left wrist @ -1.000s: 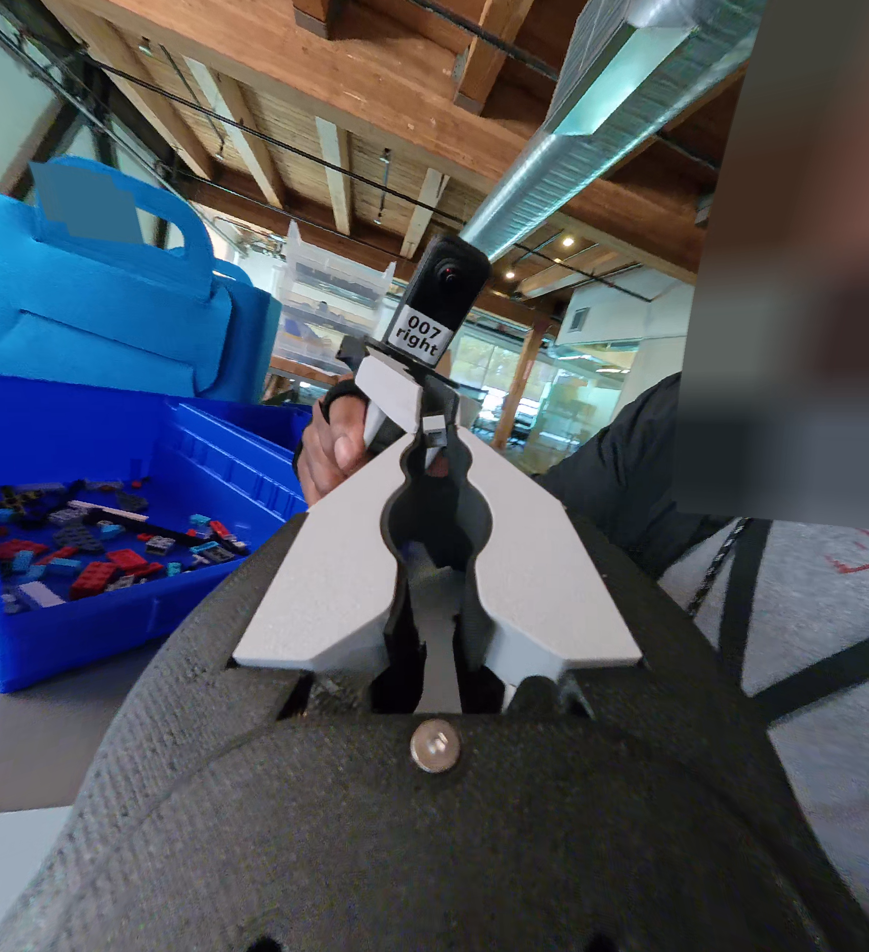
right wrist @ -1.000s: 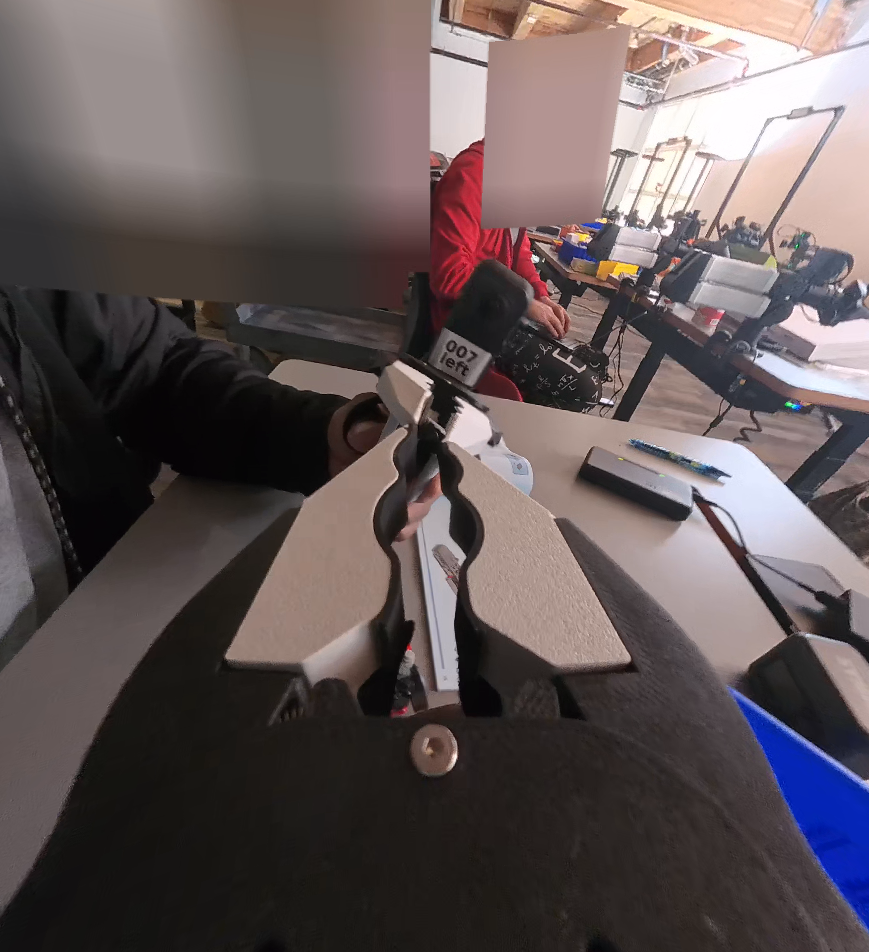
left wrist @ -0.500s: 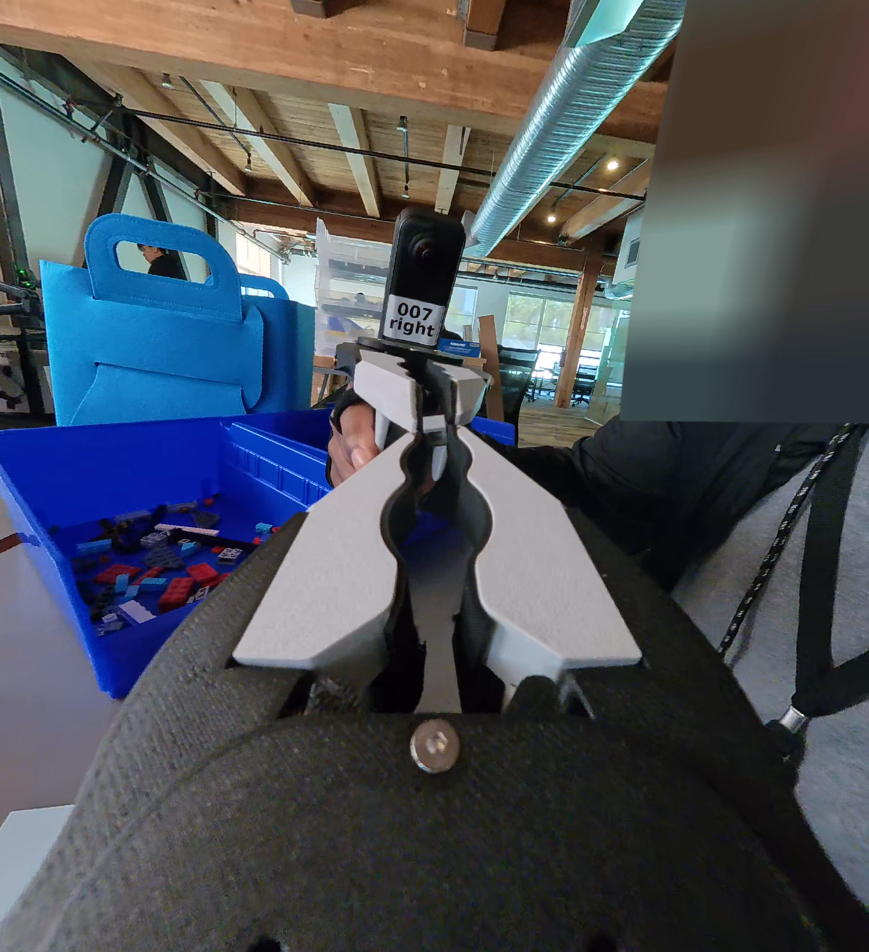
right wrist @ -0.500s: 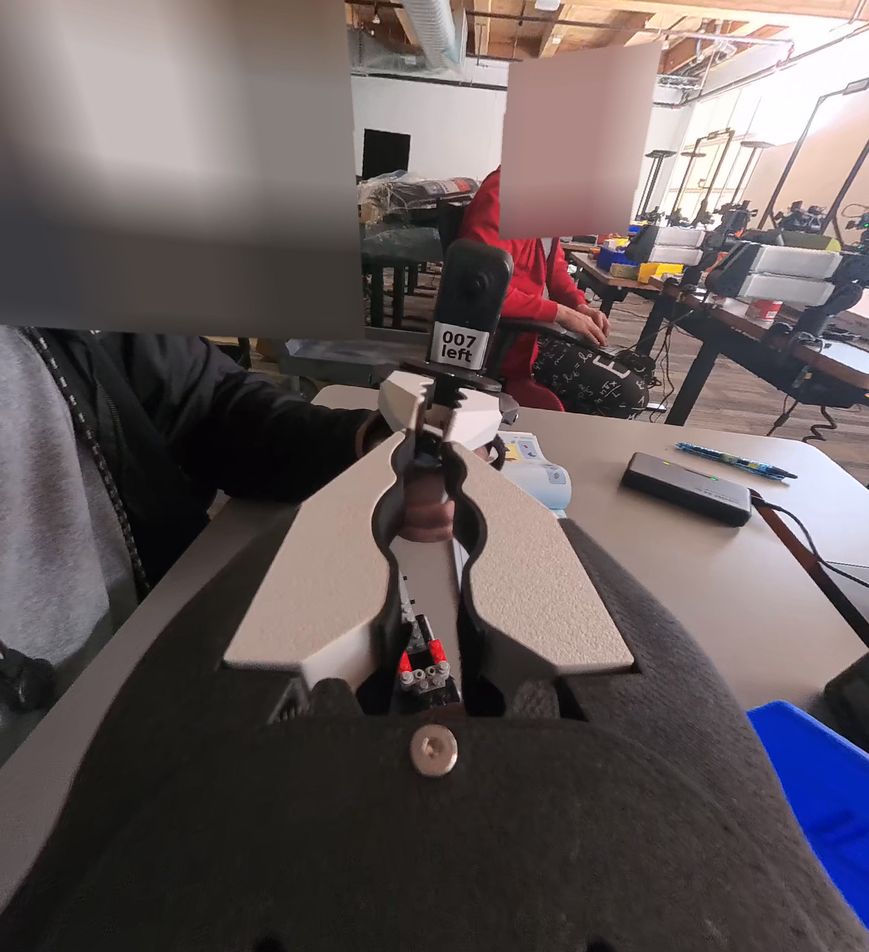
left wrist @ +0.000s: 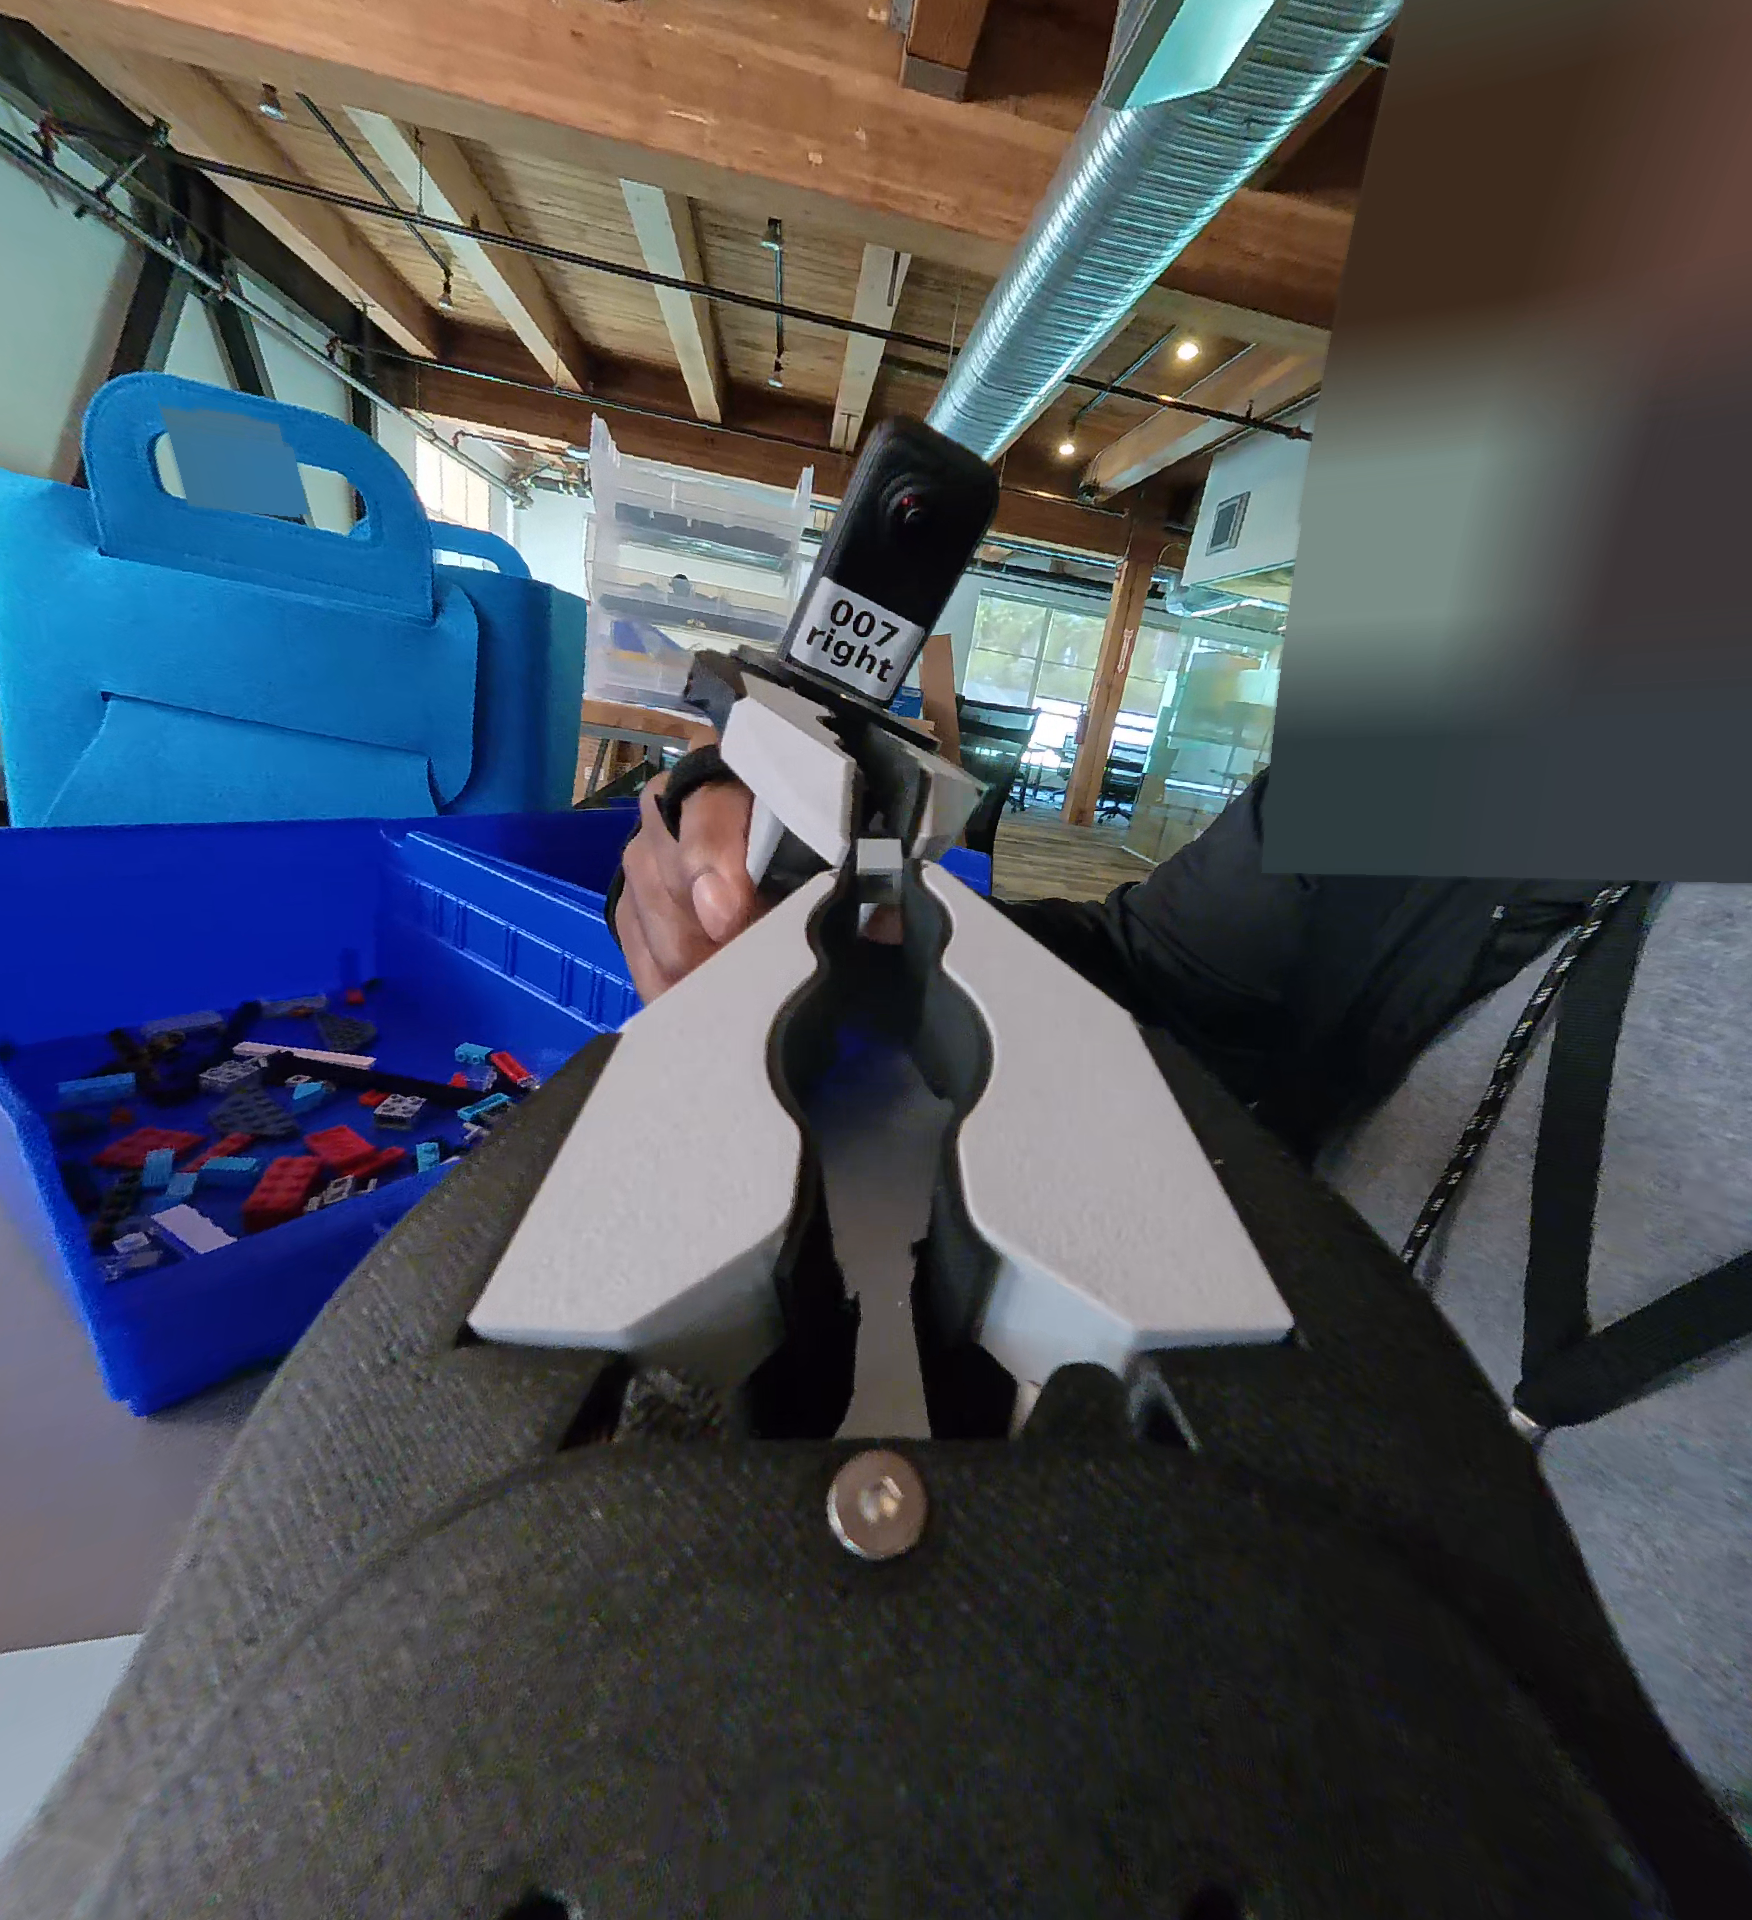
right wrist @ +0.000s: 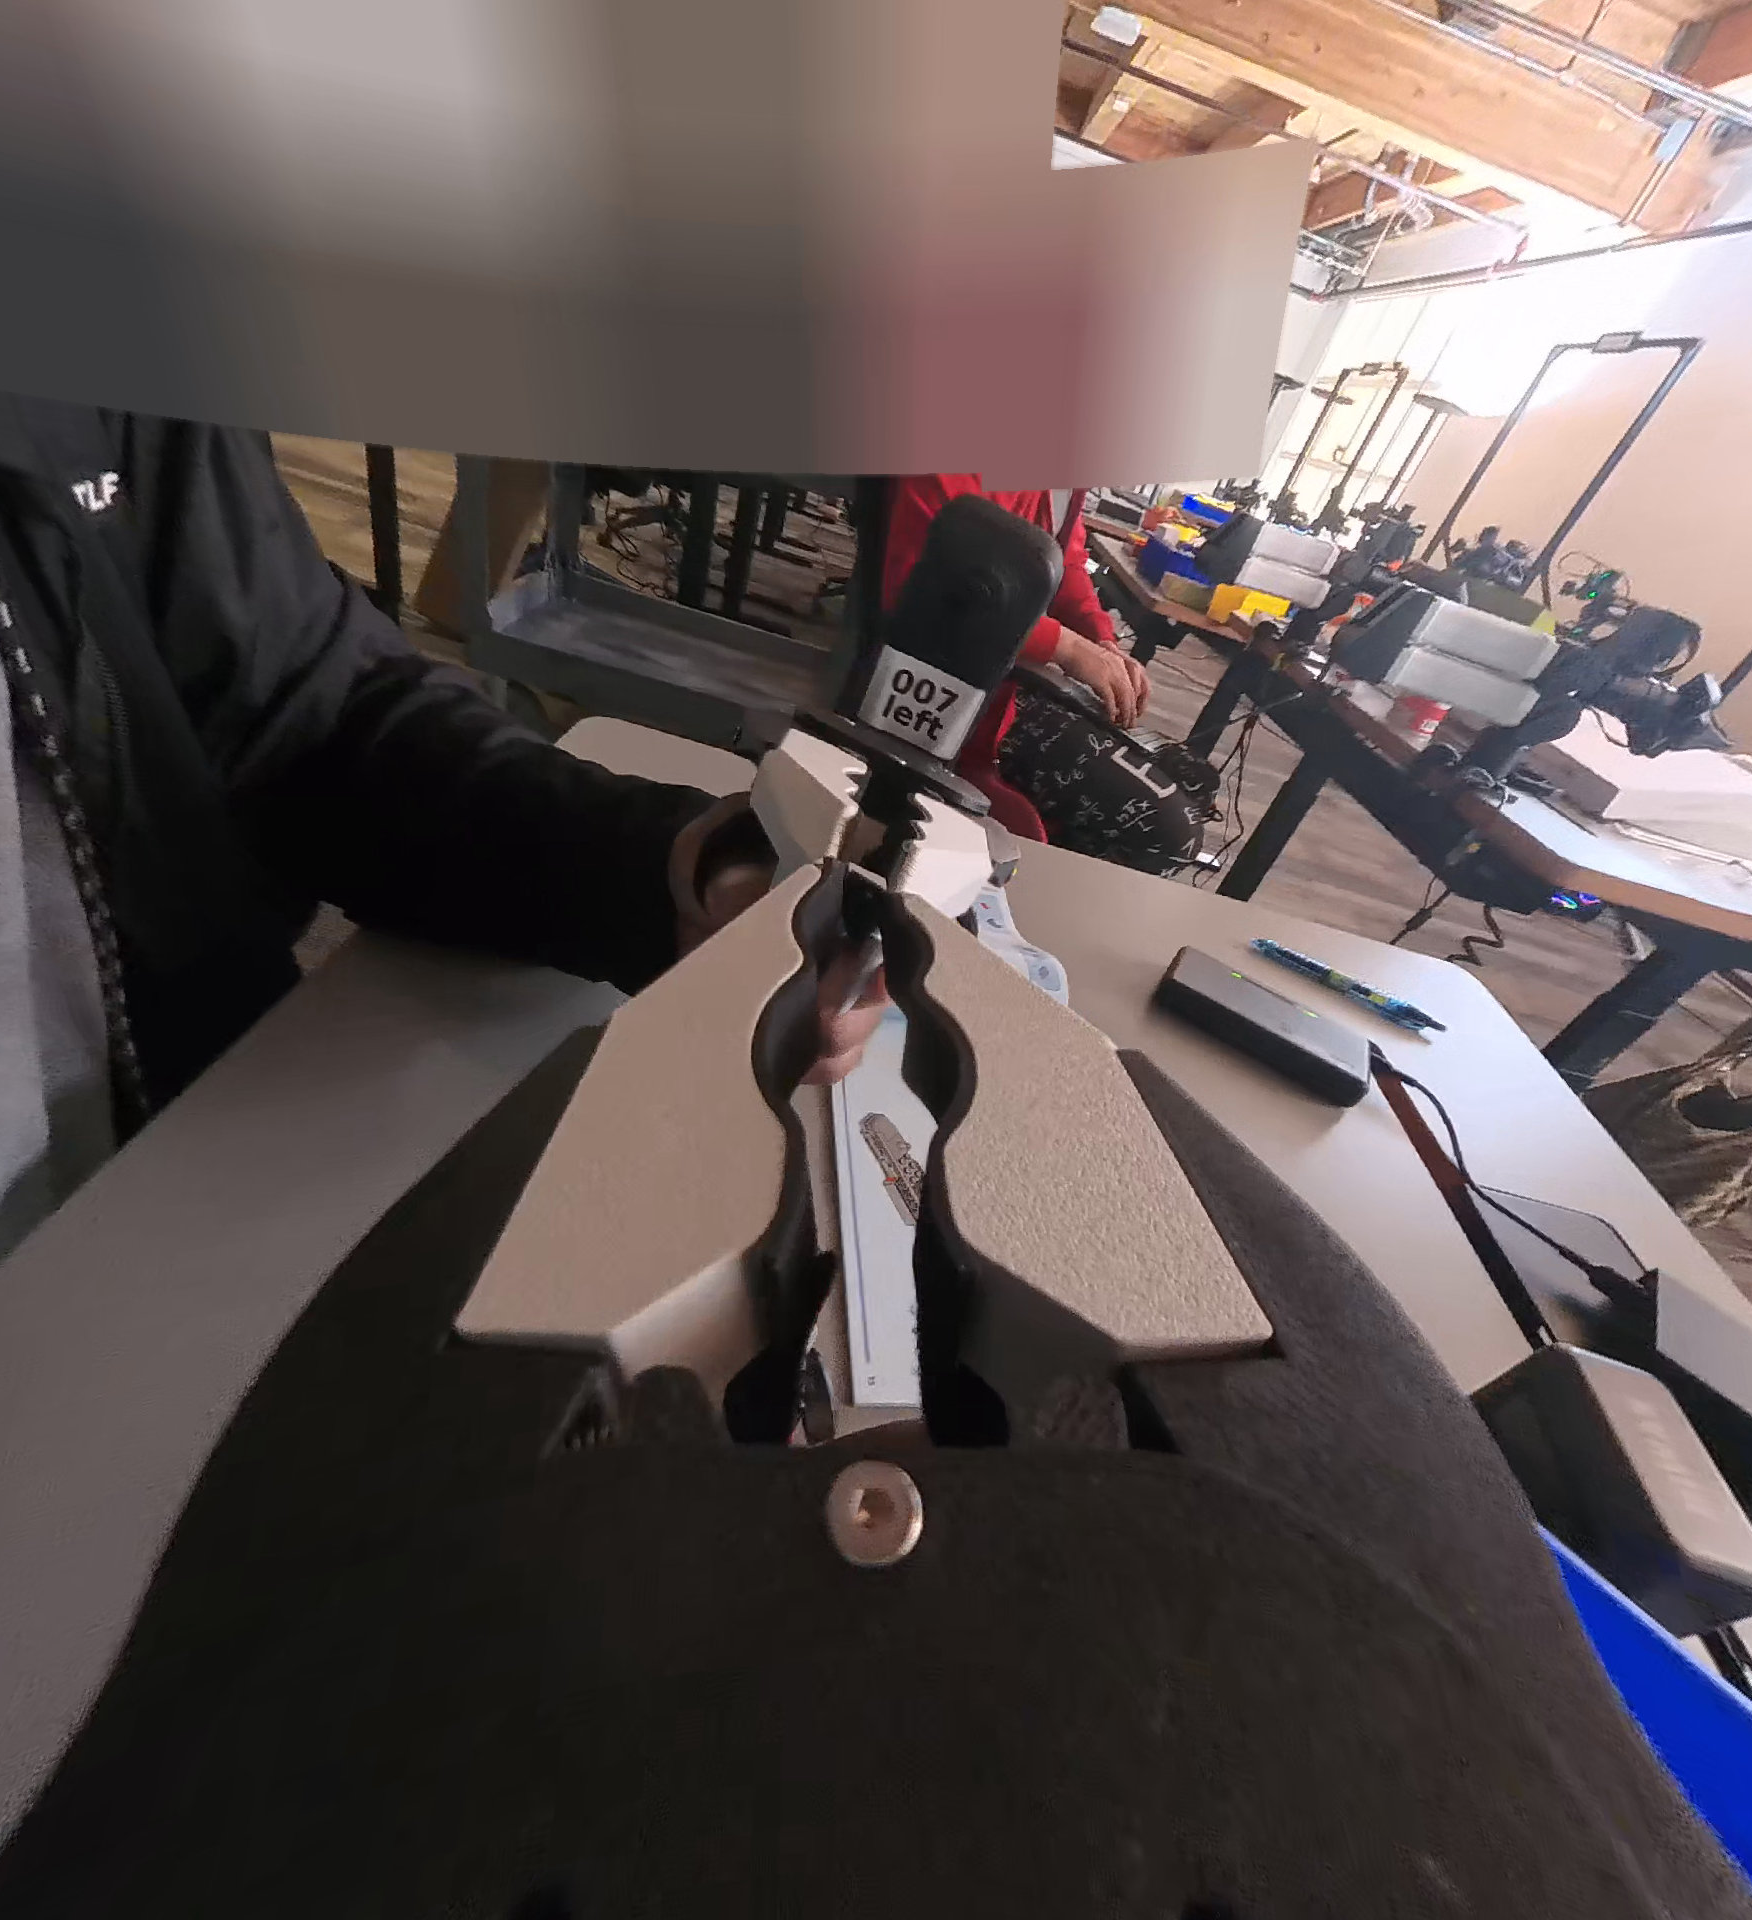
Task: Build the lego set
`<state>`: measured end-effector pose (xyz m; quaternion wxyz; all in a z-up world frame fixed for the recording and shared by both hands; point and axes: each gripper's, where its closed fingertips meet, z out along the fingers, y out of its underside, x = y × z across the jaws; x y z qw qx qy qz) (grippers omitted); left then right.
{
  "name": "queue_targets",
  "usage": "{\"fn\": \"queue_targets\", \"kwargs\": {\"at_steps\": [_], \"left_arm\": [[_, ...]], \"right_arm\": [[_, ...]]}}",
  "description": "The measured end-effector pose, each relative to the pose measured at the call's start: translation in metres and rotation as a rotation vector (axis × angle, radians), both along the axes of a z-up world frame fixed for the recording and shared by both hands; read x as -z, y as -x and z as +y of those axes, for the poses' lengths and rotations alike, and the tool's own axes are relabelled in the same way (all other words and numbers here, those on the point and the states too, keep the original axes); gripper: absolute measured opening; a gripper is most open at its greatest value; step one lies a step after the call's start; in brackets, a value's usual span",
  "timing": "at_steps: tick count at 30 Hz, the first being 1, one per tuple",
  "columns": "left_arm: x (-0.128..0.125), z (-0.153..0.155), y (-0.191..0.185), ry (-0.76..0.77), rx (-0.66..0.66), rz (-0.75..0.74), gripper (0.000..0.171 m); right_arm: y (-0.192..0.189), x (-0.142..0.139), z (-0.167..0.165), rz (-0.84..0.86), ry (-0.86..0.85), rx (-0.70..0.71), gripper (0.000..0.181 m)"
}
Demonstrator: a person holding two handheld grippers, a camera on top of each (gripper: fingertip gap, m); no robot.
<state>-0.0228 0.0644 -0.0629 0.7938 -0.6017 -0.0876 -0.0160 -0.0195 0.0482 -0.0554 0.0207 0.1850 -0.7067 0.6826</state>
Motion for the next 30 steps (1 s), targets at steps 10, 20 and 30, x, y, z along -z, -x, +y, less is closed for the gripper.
{"fn": "queue_targets", "kwargs": {"at_steps": [10, 20, 30], "left_arm": [[0.0026, 0.001, -0.0024, -0.039, 0.099, -0.103, 0.008], [0.0038, 0.0017, -0.0059, -0.069, 0.186, -0.18, 0.008], [0.0054, 0.0018, -0.0068, -0.085, 0.241, -0.238, 0.007]], "right_arm": [[-0.0017, 0.0037, 0.0007, 0.097, -0.011, 0.014, 0.008], [-0.0053, 0.0053, 0.0012, 0.14, -0.006, 0.001, 0.008], [-0.0064, 0.0072, 0.0014, 0.184, 0.0, 0.003, 0.007]]}}
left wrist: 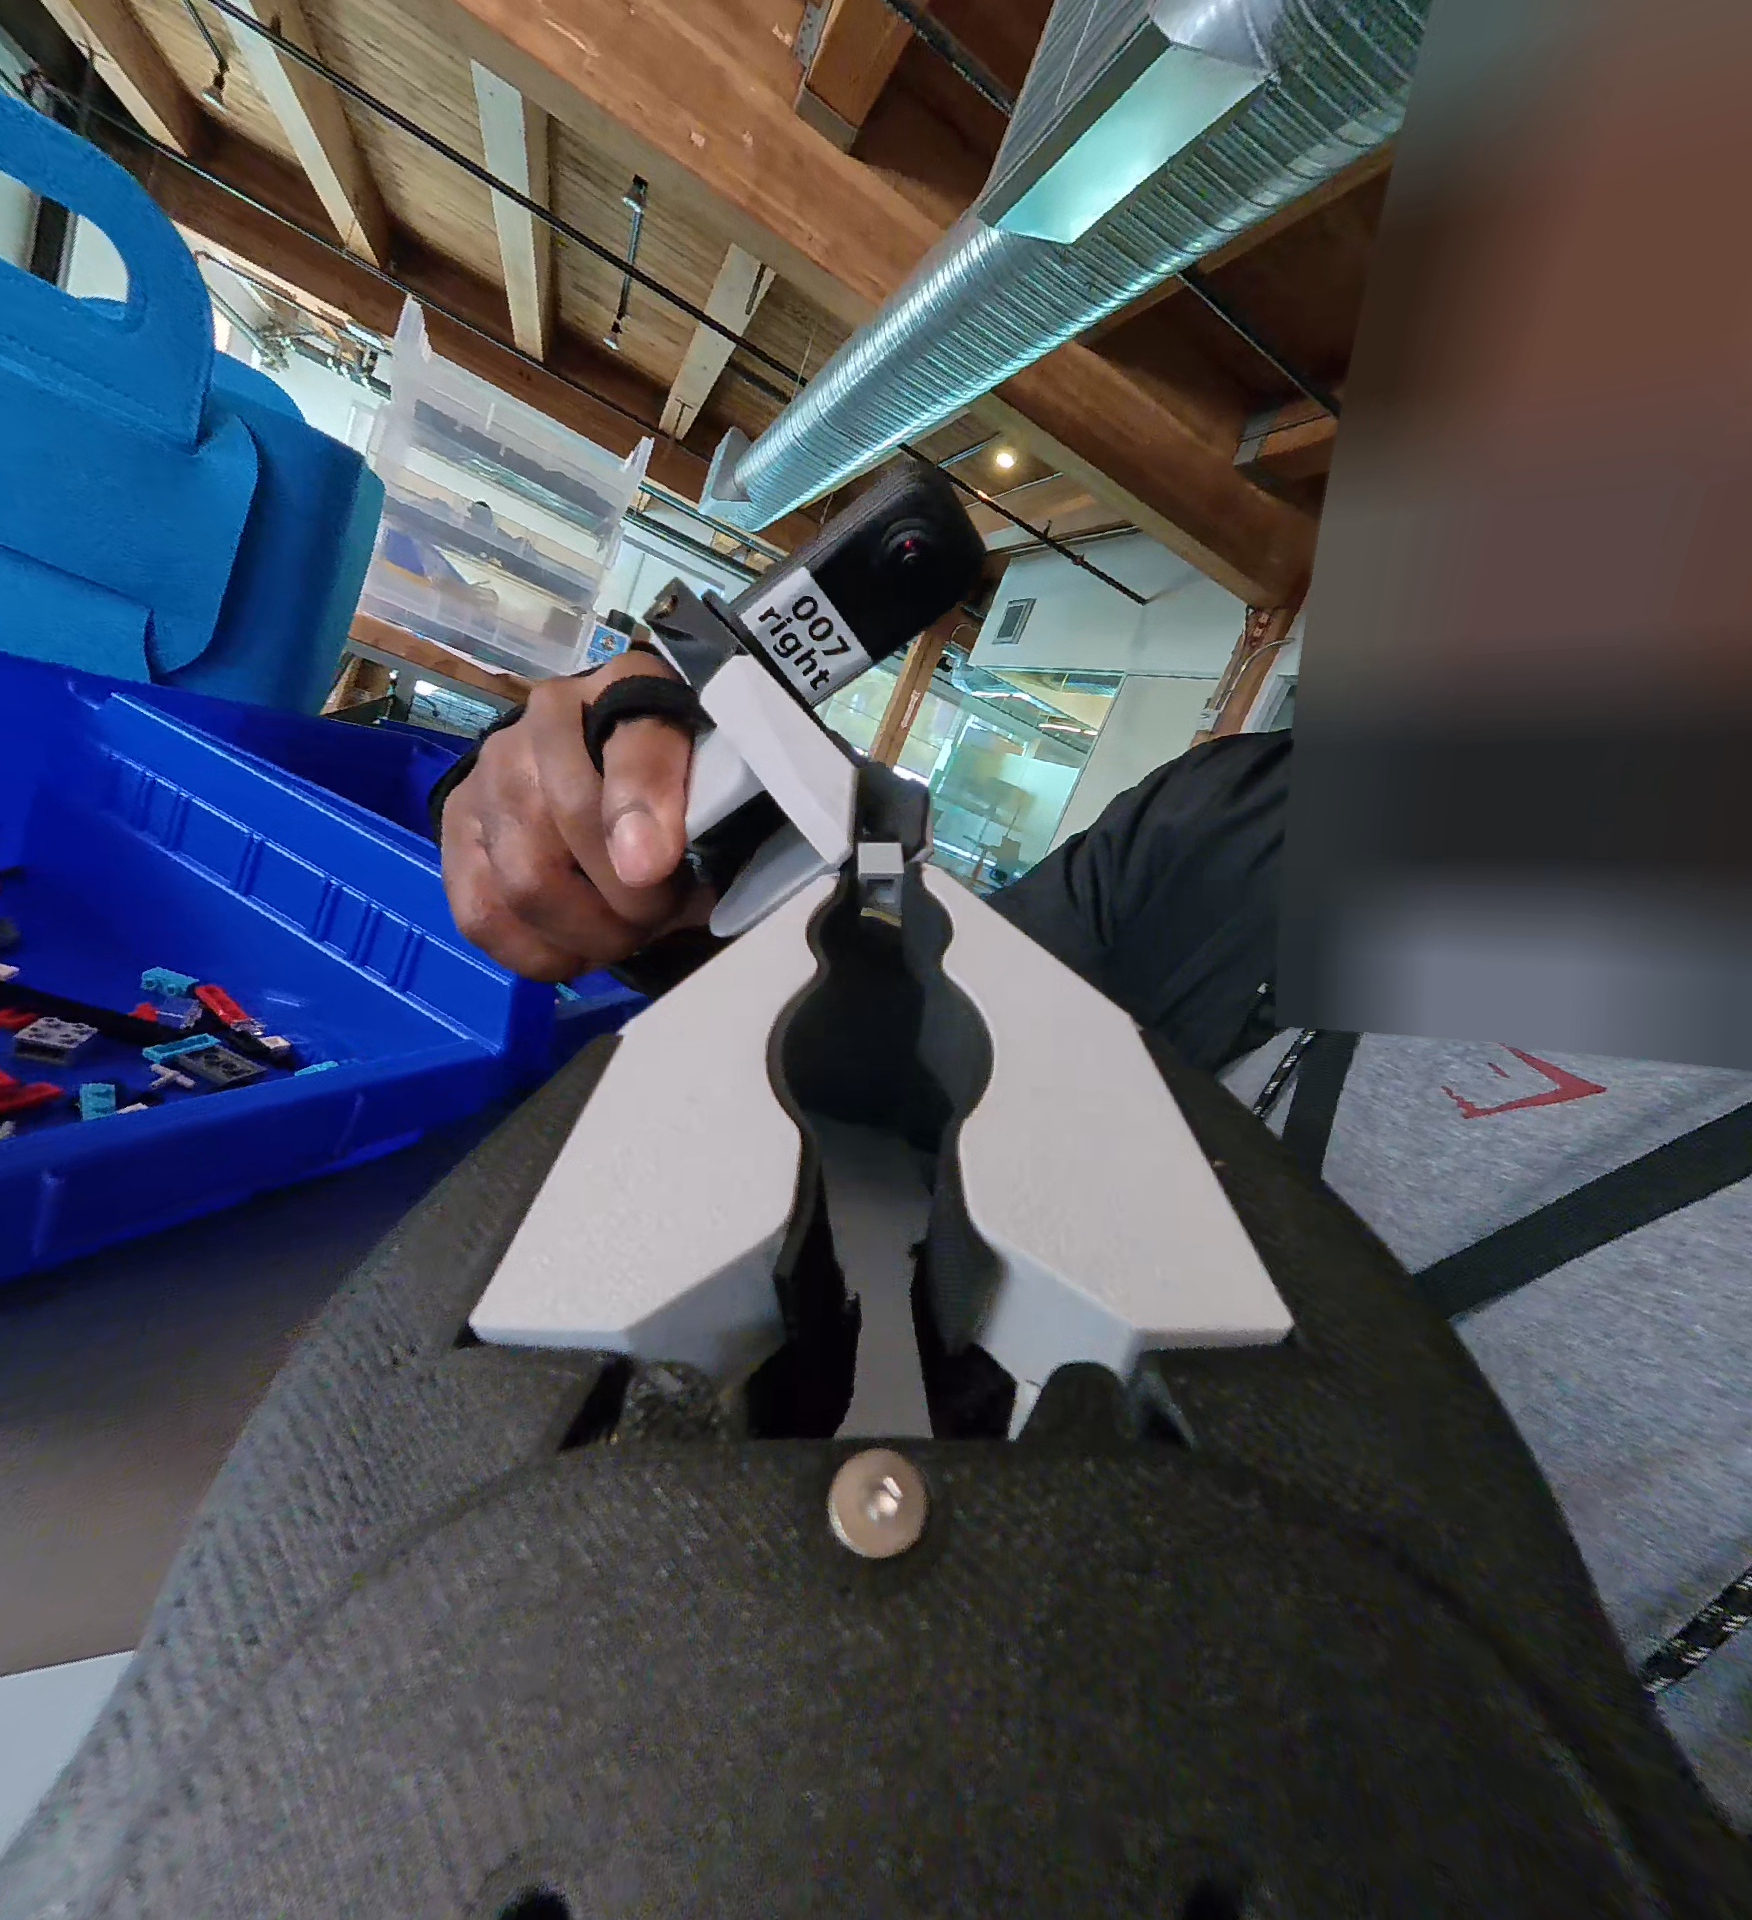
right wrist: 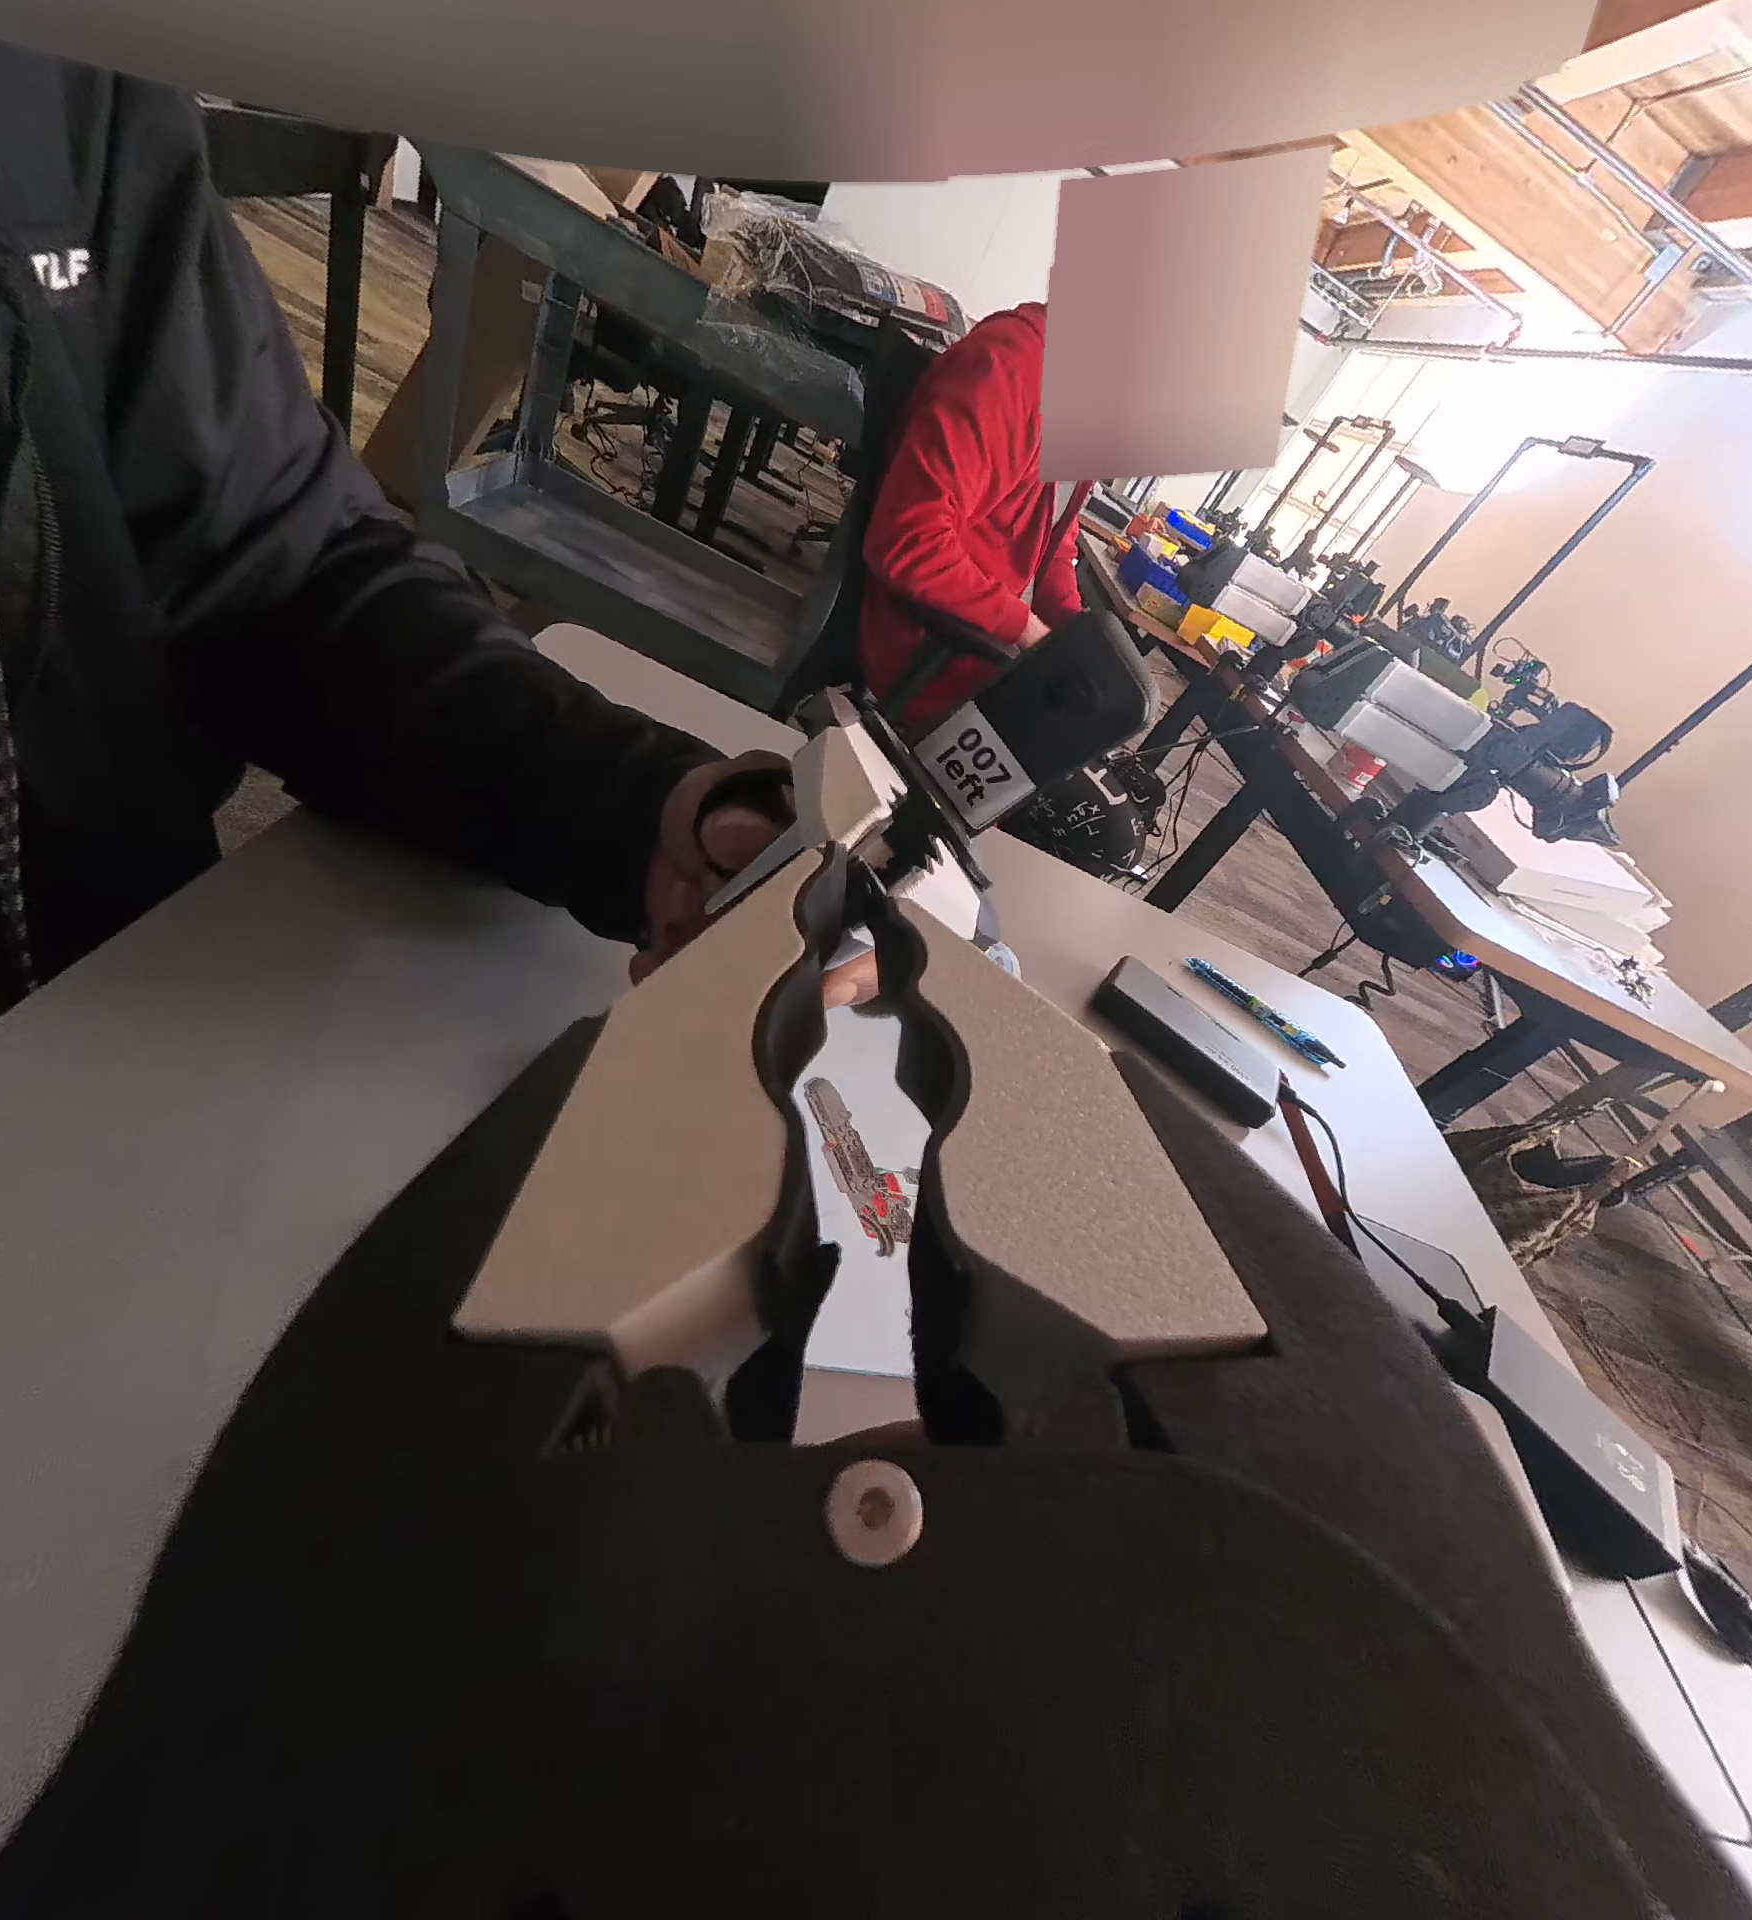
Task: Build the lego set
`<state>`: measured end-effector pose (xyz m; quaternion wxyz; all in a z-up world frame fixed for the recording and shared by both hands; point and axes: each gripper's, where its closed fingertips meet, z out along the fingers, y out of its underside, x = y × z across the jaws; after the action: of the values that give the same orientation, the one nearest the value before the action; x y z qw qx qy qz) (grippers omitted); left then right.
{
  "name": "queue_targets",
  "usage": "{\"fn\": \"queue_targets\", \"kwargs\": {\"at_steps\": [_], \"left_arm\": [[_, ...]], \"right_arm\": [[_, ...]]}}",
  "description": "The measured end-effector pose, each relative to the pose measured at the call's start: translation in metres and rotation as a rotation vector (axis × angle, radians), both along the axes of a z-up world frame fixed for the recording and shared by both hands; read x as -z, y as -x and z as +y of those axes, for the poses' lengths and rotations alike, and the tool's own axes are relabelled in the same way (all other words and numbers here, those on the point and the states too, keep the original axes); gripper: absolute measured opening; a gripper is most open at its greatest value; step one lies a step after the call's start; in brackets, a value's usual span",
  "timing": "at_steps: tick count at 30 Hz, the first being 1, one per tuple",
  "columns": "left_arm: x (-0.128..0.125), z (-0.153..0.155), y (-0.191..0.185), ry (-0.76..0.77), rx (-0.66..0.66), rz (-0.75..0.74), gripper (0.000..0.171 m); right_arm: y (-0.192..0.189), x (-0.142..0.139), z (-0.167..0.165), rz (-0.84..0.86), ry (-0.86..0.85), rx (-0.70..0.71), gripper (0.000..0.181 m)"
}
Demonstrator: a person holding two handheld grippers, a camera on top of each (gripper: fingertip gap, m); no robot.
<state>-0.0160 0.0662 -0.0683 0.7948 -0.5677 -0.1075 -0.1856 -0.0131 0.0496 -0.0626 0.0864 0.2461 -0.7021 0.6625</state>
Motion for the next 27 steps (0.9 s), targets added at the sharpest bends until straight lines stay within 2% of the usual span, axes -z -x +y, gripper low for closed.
{"fn": "queue_targets", "kwargs": {"at_steps": [14, 20, 27], "left_arm": [[0.003, 0.002, -0.004, -0.018, 0.088, -0.076, 0.007], [0.003, 0.0, 0.005, -0.021, 0.035, -0.082, 0.008], [-0.006, -0.005, 0.007, -0.054, -0.026, -0.022, 0.008]], "right_arm": [[-0.002, 0.003, 0.001, 0.059, 0.002, -0.002, 0.003], [0.006, -0.002, -0.001, -0.014, 0.014, 0.027, 0.008], [0.009, -0.006, 0.001, -0.105, 0.003, 0.019, 0.018]]}}
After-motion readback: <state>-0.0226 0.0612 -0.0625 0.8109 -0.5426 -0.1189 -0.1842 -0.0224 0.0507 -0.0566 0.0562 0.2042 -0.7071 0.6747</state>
